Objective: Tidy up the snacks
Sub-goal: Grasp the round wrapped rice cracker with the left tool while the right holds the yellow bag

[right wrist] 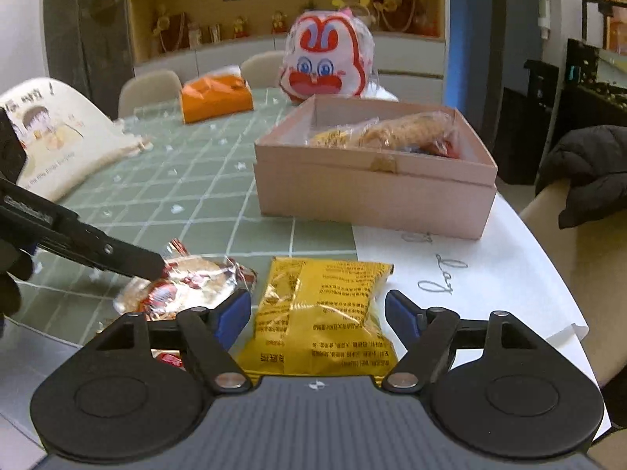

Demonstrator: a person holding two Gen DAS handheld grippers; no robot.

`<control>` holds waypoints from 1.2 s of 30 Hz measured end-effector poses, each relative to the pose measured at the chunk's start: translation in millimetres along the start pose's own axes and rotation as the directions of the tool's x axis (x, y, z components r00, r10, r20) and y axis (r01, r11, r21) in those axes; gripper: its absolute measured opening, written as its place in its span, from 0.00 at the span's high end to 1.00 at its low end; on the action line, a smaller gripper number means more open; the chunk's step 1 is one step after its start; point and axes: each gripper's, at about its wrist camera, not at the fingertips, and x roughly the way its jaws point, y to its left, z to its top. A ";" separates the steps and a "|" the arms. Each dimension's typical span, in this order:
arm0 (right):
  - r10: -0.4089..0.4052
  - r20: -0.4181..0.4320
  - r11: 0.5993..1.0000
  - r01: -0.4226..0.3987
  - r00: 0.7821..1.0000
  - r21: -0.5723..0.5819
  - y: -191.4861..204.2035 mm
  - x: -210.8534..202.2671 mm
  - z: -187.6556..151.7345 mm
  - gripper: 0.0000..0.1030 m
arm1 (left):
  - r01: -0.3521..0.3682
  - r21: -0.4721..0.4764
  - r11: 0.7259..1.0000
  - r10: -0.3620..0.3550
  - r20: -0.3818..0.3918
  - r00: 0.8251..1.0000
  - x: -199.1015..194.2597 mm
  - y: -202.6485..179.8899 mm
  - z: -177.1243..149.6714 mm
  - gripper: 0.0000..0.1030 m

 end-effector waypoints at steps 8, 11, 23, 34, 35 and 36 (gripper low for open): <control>-0.012 -0.055 0.996 0.007 0.998 -0.084 15.3 11.6 1.1 0.19 | -0.008 -0.034 0.999 0.008 0.004 1.000 -10.6 1.0 -12.2 0.69; 0.011 -0.052 0.996 -0.016 0.999 -0.084 13.8 10.7 -0.2 0.19 | -0.033 -0.028 0.999 0.033 0.027 0.999 -12.7 -5.1 -19.4 0.68; 0.203 -0.033 0.968 -0.196 0.979 0.158 -34.2 3.2 -2.3 0.19 | -0.142 -0.055 0.988 0.141 -0.023 0.990 -30.2 -23.8 -33.1 0.67; 0.221 -0.064 0.975 -0.221 0.973 0.013 -10.4 -0.9 -6.4 0.18 | -0.129 -0.091 0.987 0.131 0.011 0.991 -23.6 -25.6 -39.6 0.64; 0.204 -0.067 0.979 -0.205 0.977 -0.013 -5.4 -1.3 -7.0 0.19 | -0.131 -0.091 0.987 0.134 0.022 0.991 -22.8 -26.3 -39.0 0.60; 0.186 -0.067 0.982 -0.189 0.980 -0.031 -1.7 -1.5 -7.3 0.19 | -0.128 -0.090 0.988 0.131 0.031 0.991 -21.3 -27.1 -37.8 0.57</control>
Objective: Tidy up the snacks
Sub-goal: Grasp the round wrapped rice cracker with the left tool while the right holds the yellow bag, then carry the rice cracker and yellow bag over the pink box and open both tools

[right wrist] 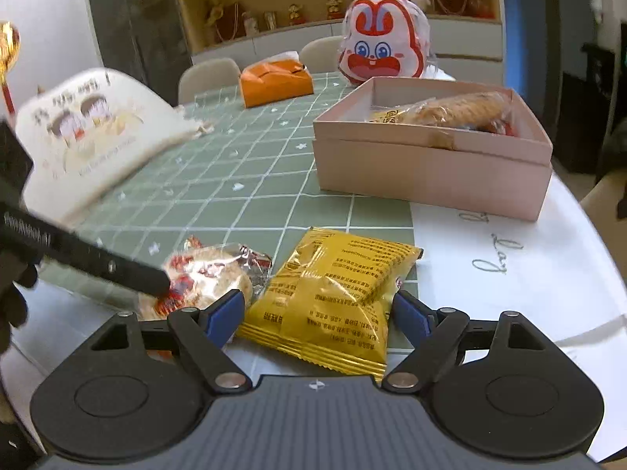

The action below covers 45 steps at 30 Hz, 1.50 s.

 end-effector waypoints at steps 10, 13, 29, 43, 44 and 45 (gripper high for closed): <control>0.015 -0.002 1.000 -0.015 1.000 0.019 -3.7 -2.0 -1.4 0.19 | 0.038 0.110 0.993 -0.045 0.064 0.997 -11.6 -25.5 8.6 0.51; 0.015 -0.002 1.000 -0.015 1.000 0.019 -4.1 -2.0 -1.0 0.19 | 0.079 0.131 0.988 -0.089 0.071 0.993 -14.5 -28.1 9.9 0.51; 0.015 -0.001 1.000 -0.015 1.000 0.020 -3.9 -2.4 -1.0 0.19 | 0.104 0.092 0.990 -0.106 0.012 0.994 14.7 -19.7 7.8 0.73; -0.135 0.063 0.985 0.128 0.989 0.112 -20.5 -18.1 2.2 0.18 | -0.090 0.231 0.969 0.054 0.155 0.986 -11.5 -44.0 -5.8 0.79; -0.128 0.053 0.985 0.121 0.990 0.122 -19.8 -14.9 4.4 0.18 | -0.118 0.247 0.962 0.077 0.169 0.983 -13.5 -46.9 -6.5 0.79; -0.120 0.044 0.986 0.114 0.992 0.125 -18.4 -11.1 6.2 0.18 | -0.145 0.263 0.954 0.100 0.179 0.979 -14.6 -49.0 -6.9 0.79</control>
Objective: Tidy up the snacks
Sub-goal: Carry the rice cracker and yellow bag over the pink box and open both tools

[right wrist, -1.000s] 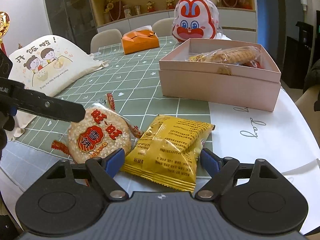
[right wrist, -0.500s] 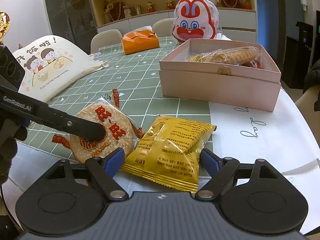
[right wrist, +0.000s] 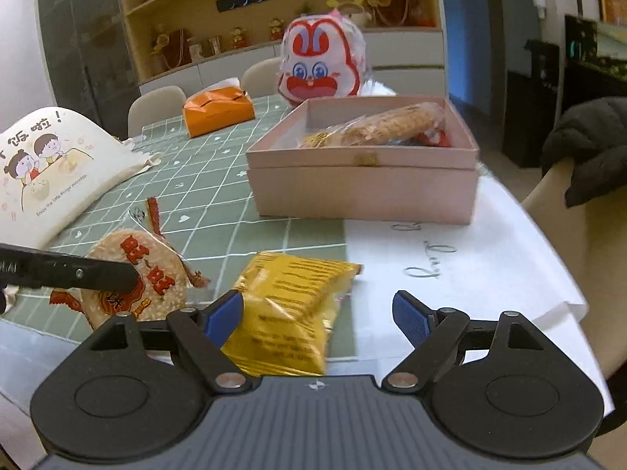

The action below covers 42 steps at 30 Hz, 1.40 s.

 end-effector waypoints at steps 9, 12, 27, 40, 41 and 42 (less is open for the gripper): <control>-0.014 -0.054 0.991 0.007 0.998 -0.132 34.2 15.6 -2.9 0.30 | -0.025 0.074 0.997 0.025 0.004 1.000 -0.5 -11.3 -2.7 0.79; -0.015 -0.056 0.986 0.005 0.998 -0.164 31.6 3.0 -6.7 0.34 | 0.006 0.077 0.997 -0.007 0.009 1.000 0.2 -13.3 -4.4 0.79; -0.036 0.246 0.997 0.052 0.969 -0.057 -31.9 -112.5 114.9 0.36 | 0.236 0.055 0.970 -0.240 0.358 0.902 -36.4 -36.7 127.3 0.79; -0.109 0.197 0.994 0.109 0.974 0.006 -61.0 -24.5 195.4 0.36 | 0.257 -0.314 0.914 -0.223 0.140 0.965 179.3 64.1 184.5 0.75; -0.098 0.186 0.995 0.097 0.978 0.012 -64.6 -18.6 194.2 0.36 | 0.274 -0.332 0.903 -0.235 0.154 0.960 179.1 72.3 181.4 0.75; -0.091 0.182 0.996 0.091 0.979 0.009 -66.1 -14.0 192.5 0.36 | 0.277 -0.341 0.898 -0.232 0.168 0.958 176.0 78.8 179.5 0.75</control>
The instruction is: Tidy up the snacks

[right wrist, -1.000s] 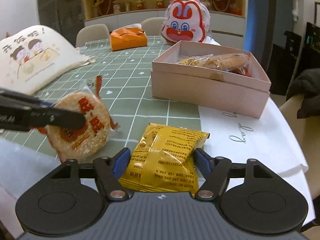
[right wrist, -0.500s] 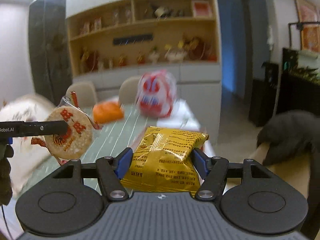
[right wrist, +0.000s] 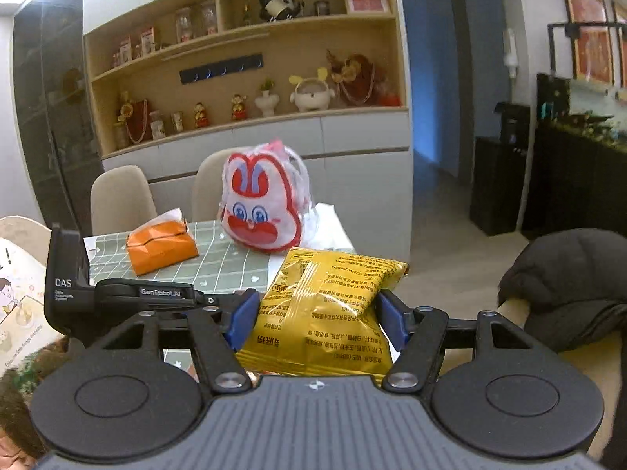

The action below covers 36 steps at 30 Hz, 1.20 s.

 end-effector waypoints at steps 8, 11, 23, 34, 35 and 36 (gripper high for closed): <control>0.048 -0.029 0.999 -0.047 0.998 0.011 20.6 63.5 17.1 0.26 | -0.075 0.031 0.997 0.072 0.089 0.993 -48.2 -15.7 1.8 0.75; 0.033 -0.089 0.999 -0.030 0.995 0.041 25.4 89.3 12.7 0.25 | -0.162 0.131 0.978 0.154 0.072 0.986 -74.5 -29.1 -17.5 0.75; -0.138 -0.151 0.990 0.134 0.979 -0.034 89.2 7.2 -150.2 0.15 | -0.396 0.486 0.779 0.426 0.054 0.903 -125.3 -40.3 -159.1 0.75; -0.199 -0.237 0.976 0.214 0.951 0.037 97.3 29.3 -187.7 0.02 | -0.437 0.505 0.745 0.452 0.100 0.886 -110.0 -38.8 -181.8 0.73; -0.199 -0.237 0.976 0.214 0.951 0.037 97.3 29.3 -187.7 0.00 | -0.440 0.509 0.739 0.453 0.107 0.885 -107.4 -40.1 -183.4 0.72; -0.214 -0.240 0.973 0.229 0.947 0.035 96.9 29.9 -187.6 0.00 | -0.443 0.515 0.734 0.455 0.111 0.884 -105.5 -41.0 -184.0 0.72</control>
